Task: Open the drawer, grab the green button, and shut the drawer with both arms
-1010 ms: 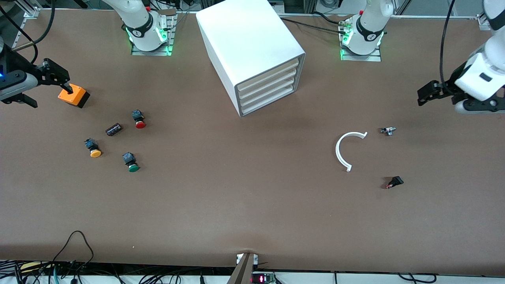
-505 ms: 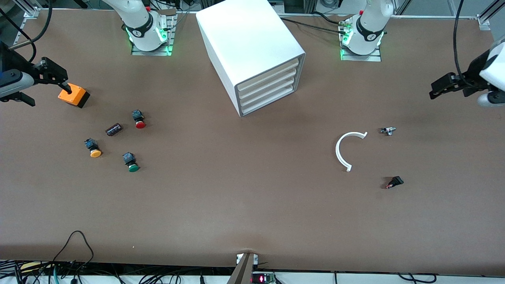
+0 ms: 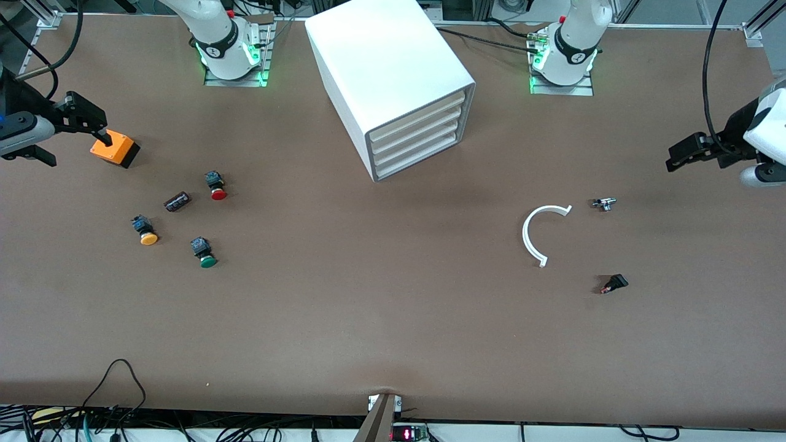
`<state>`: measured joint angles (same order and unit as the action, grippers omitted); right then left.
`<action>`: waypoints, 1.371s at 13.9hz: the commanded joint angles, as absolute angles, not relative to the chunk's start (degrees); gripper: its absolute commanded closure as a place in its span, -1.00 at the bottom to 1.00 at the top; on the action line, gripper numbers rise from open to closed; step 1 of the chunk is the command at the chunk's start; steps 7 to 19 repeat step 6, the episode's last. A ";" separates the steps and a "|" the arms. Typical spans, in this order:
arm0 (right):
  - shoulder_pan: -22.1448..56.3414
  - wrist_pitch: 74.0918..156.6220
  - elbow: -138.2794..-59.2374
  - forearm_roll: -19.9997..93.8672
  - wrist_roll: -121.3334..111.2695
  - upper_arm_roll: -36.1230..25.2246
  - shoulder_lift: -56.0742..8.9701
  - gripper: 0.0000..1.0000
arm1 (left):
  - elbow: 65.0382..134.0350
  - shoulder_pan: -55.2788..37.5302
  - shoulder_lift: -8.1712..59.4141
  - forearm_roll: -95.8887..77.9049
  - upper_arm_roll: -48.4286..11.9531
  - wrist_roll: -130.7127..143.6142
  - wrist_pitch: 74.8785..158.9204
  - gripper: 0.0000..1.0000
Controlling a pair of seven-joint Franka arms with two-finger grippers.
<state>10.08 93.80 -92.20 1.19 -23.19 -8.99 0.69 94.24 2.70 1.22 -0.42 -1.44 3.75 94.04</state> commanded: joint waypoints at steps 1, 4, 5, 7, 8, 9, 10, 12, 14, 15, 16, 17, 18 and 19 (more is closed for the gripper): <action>10.02 92.99 -90.35 0.61 -22.85 -8.70 -0.97 -0.99 | 92.46 1.76 1.76 -0.36 -0.53 1.41 94.13 -1.00; 9.85 92.90 -90.35 0.53 -22.59 -8.79 -1.05 -0.99 | 92.46 1.67 1.50 1.41 -0.53 0.70 94.13 -1.00; 9.67 92.81 -90.35 0.70 -22.59 -8.96 -1.05 -0.99 | 92.55 1.67 1.49 1.41 -0.53 0.70 94.13 -1.00; 9.58 92.90 -90.35 0.70 -22.67 -9.05 -1.05 -0.99 | 92.46 1.67 1.49 1.41 -0.53 0.62 94.04 -1.00; 9.58 92.90 -90.35 0.70 -22.67 -9.05 -1.05 -0.99 | 92.46 1.67 1.49 1.41 -0.53 0.62 94.04 -1.00; 9.58 92.90 -90.35 0.70 -22.67 -9.05 -1.05 -0.99 | 92.46 1.67 1.49 1.41 -0.53 0.62 94.04 -1.00; 9.58 92.90 -90.35 0.70 -22.67 -9.05 -1.05 -0.99 | 92.46 1.67 1.49 1.41 -0.53 0.62 94.04 -1.00; 9.58 92.90 -90.35 0.70 -22.67 -9.05 -1.05 -0.99 | 92.46 1.67 1.49 1.41 -0.53 0.62 94.04 -1.00; 9.58 92.90 -90.35 0.70 -22.67 -9.05 -1.05 -0.99 | 92.46 1.67 1.49 1.41 -0.53 0.62 94.04 -1.00; 9.58 92.90 -90.35 0.70 -22.67 -9.05 -1.05 -0.99 | 92.46 1.67 1.49 1.41 -0.53 0.62 94.04 -1.00; 9.58 92.90 -90.35 0.70 -22.67 -9.05 -1.05 -0.99 | 92.46 1.67 1.49 1.41 -0.53 0.62 94.04 -1.00; 9.58 92.90 -90.35 0.70 -22.67 -9.05 -1.05 -0.99 | 92.46 1.67 1.49 1.41 -0.53 0.62 94.04 -1.00; 9.58 92.90 -90.35 0.70 -22.67 -9.05 -1.05 -0.99 | 92.46 1.67 1.49 1.41 -0.53 0.62 94.04 -1.00; 9.58 92.90 -90.35 0.70 -22.67 -9.05 -1.05 -0.99 | 92.46 1.67 1.49 1.41 -0.53 0.62 94.04 -1.00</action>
